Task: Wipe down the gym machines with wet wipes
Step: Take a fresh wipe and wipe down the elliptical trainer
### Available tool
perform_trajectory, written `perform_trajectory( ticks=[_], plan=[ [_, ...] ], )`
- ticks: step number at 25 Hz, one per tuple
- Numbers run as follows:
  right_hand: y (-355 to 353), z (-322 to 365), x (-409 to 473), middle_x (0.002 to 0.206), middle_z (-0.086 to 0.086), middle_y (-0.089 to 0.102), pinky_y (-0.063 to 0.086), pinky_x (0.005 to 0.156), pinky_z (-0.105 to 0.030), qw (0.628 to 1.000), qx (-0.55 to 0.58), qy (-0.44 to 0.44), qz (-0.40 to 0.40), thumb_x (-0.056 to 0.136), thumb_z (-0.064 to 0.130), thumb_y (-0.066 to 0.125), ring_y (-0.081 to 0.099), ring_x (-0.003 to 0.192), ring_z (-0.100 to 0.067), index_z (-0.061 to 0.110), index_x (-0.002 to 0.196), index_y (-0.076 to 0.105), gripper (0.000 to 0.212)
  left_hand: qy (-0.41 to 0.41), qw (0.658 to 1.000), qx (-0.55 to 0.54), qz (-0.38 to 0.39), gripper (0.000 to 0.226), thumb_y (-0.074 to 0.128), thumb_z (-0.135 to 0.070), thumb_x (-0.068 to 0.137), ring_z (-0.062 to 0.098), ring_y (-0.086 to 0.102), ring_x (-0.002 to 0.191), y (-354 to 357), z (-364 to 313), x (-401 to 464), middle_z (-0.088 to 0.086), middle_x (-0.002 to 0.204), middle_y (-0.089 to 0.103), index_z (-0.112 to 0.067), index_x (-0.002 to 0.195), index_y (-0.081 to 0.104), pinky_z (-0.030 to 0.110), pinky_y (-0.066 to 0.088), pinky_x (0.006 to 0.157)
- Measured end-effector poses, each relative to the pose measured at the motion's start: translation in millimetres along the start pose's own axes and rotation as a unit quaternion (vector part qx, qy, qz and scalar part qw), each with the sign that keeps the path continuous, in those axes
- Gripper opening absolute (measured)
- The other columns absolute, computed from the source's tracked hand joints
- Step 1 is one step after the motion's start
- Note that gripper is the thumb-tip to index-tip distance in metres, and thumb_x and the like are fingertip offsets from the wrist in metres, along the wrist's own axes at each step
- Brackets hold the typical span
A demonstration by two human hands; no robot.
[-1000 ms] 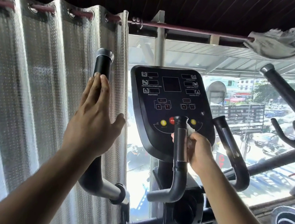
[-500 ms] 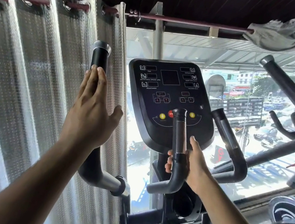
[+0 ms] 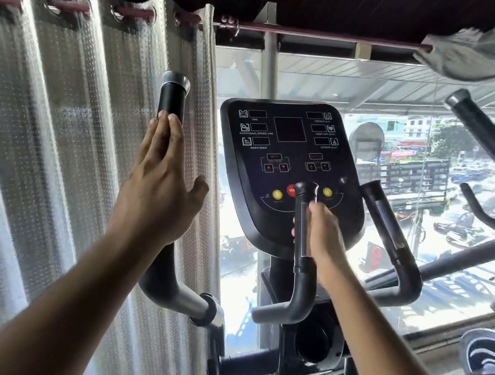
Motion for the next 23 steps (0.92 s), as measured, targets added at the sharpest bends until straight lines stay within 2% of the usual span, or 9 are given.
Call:
perform_trajectory(
  ticks=[1,3,5,8,12,14,17,20,23],
  plan=[
    [-0.8,-8.5,-18.2,0.112,-0.011,0.066,0.047,0.084,-0.041,0.996,-0.073,-0.053,-0.022,0.105,0.037,0.036,0.063,0.104,-0.030,0.015,0.116,0.063,0.037,-0.003,1.000,0.001,0.001,0.091,0.060,-0.033,0.100,0.016,-0.006,0.159,1.3,0.9,0.8,0.006,0.174,-0.002,-0.010,0.165,-0.001,0.025,0.002,0.119],
    [10.9,-32.9,-61.2,0.151,-0.007,0.039,0.036,0.108,-0.036,0.976,-0.174,-0.128,-0.023,0.108,0.030,0.036,0.039,0.138,-0.021,0.008,0.158,0.026,0.056,-0.009,1.000,0.004,0.006,0.092,0.059,-0.035,0.101,0.016,-0.006,0.159,3.5,2.4,1.9,0.005,0.174,-0.002,-0.011,0.165,-0.001,0.027,0.004,0.117],
    [19.0,-44.7,-93.4,0.168,-0.015,0.009,0.020,0.125,-0.040,0.919,-0.299,-0.251,-0.063,0.108,0.024,0.036,0.014,0.154,-0.024,-0.001,0.161,0.002,0.068,-0.011,1.000,0.009,0.011,0.092,0.058,-0.037,0.101,0.016,-0.007,0.159,4.6,2.2,2.5,0.005,0.174,-0.004,-0.011,0.165,-0.002,0.027,0.005,0.116],
    [21.9,-38.9,-87.7,0.169,-0.025,-0.005,0.015,0.128,-0.049,0.811,-0.444,-0.377,-0.056,0.105,0.017,0.044,0.001,0.158,-0.036,-0.006,0.159,0.004,0.072,-0.012,1.000,0.010,0.010,0.092,0.058,-0.037,0.101,0.016,-0.007,0.159,3.0,2.3,2.8,0.005,0.174,-0.004,-0.011,0.165,-0.003,0.027,0.004,0.116],
    [28.0,5.3,-41.3,0.171,-0.017,0.006,0.011,0.128,-0.052,0.655,-0.606,-0.450,0.039,0.105,0.048,0.028,-0.001,0.159,-0.029,-0.001,0.160,0.015,0.075,-0.015,1.000,0.011,0.011,0.091,0.058,-0.036,0.101,0.015,-0.008,0.159,3.5,3.4,4.4,0.005,0.174,-0.004,-0.011,0.165,-0.002,0.026,0.001,0.119],
    [30.1,33.2,-15.6,0.164,-0.015,0.032,0.011,0.128,-0.052,0.593,-0.648,-0.473,0.070,0.103,0.054,0.027,0.014,0.157,-0.027,0.001,0.155,0.036,0.075,-0.017,1.000,0.010,0.011,0.091,0.058,-0.035,0.101,0.016,-0.009,0.159,3.4,4.2,3.8,0.005,0.173,-0.005,-0.010,0.165,-0.002,0.026,0.001,0.119],
    [32.1,56.2,-9.1,0.129,-0.008,0.063,0.014,0.128,-0.048,0.538,-0.651,-0.526,0.101,0.101,0.045,0.038,0.043,0.140,-0.026,0.008,0.122,0.067,0.051,-0.012,1.000,0.005,0.014,0.091,0.058,-0.033,0.101,0.016,-0.009,0.159,2.8,3.1,3.0,0.005,0.173,-0.006,-0.010,0.165,-0.002,0.025,0.001,0.119],
    [36.6,37.0,-41.9,0.100,-0.001,0.061,0.018,0.127,-0.045,0.509,-0.620,-0.577,0.151,0.102,0.036,0.038,0.055,0.111,-0.023,0.016,0.095,0.067,0.036,-0.013,1.000,-0.007,0.014,0.090,0.059,-0.028,0.101,0.015,-0.009,0.159,2.5,4.5,1.5,0.003,0.173,-0.006,-0.011,0.165,-0.002,0.025,0.005,0.118],
    [36.0,10.6,-71.6,0.093,0.003,0.055,0.022,0.125,-0.044,0.495,-0.606,-0.588,0.203,0.104,0.032,0.037,0.054,0.098,-0.020,0.020,0.093,0.063,0.031,-0.011,1.000,-0.024,0.013,0.089,0.059,-0.020,0.100,0.016,-0.006,0.159,2.3,4.1,-0.1,0.004,0.173,-0.005,-0.011,0.165,-0.001,0.027,0.010,0.120]
  ],
)
Point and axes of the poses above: each hand's wrist, its own x-axis towards the middle knuckle, its own y-axis out of the palm, z = x × y, the point moved 9 cm from there along x, towards the middle knuckle
